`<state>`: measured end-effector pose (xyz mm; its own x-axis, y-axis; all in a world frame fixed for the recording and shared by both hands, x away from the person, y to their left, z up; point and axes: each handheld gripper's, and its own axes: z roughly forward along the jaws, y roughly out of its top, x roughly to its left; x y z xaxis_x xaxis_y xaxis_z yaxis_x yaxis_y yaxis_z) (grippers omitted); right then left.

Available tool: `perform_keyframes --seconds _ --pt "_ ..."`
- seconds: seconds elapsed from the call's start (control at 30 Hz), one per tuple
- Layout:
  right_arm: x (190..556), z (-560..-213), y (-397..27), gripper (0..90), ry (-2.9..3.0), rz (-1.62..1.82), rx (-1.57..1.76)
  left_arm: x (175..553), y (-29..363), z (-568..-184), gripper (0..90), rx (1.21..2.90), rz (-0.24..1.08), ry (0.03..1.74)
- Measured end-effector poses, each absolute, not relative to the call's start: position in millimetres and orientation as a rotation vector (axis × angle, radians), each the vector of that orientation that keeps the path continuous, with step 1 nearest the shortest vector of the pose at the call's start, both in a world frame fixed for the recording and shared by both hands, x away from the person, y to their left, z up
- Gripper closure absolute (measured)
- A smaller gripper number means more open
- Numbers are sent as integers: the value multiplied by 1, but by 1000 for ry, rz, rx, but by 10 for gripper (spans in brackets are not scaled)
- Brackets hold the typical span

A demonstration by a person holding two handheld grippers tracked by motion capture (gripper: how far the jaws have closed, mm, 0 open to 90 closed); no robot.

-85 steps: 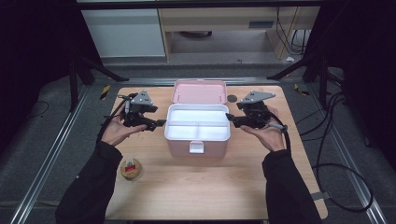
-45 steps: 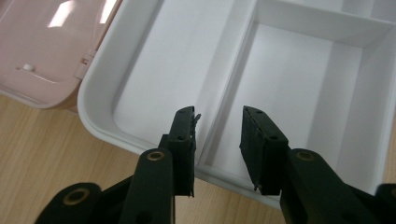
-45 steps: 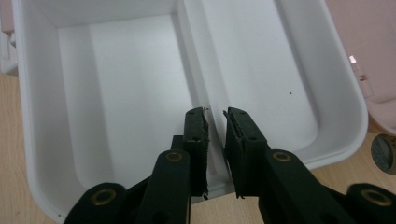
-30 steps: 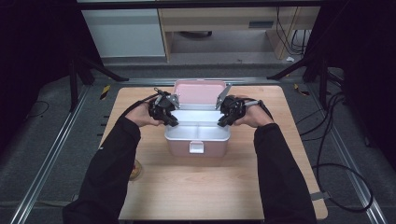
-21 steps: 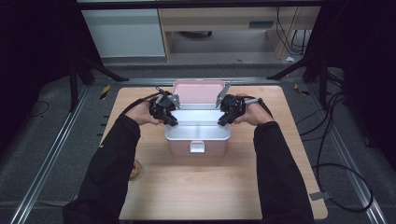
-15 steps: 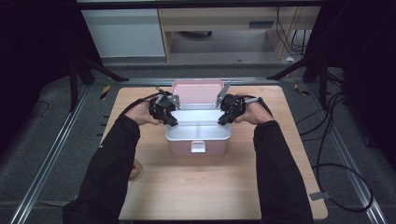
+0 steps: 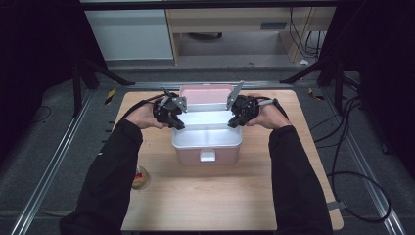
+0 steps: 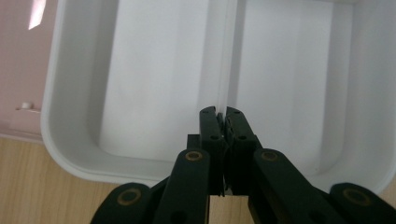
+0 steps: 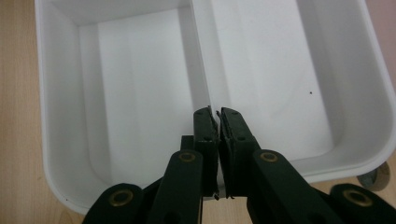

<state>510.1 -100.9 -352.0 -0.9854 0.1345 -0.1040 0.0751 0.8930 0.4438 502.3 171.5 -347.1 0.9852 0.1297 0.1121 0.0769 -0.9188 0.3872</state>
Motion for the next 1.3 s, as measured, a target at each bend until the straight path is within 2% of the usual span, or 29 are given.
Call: perform_keyframes --seconds 0.3,0.63,1.1,1.3 --pt "485 -327 -98 878 2916 675 79 480 171 -321 878 2773 198 101" --pt "439 -310 -94 893 2916 663 11 433 174 -305 877 2777 190 81" --pt "376 -321 -91 894 2916 615 -45 360 172 -313 891 2778 232 31" --pt "350 -337 -90 893 2942 630 -46 336 173 -326 894 2788 186 44"
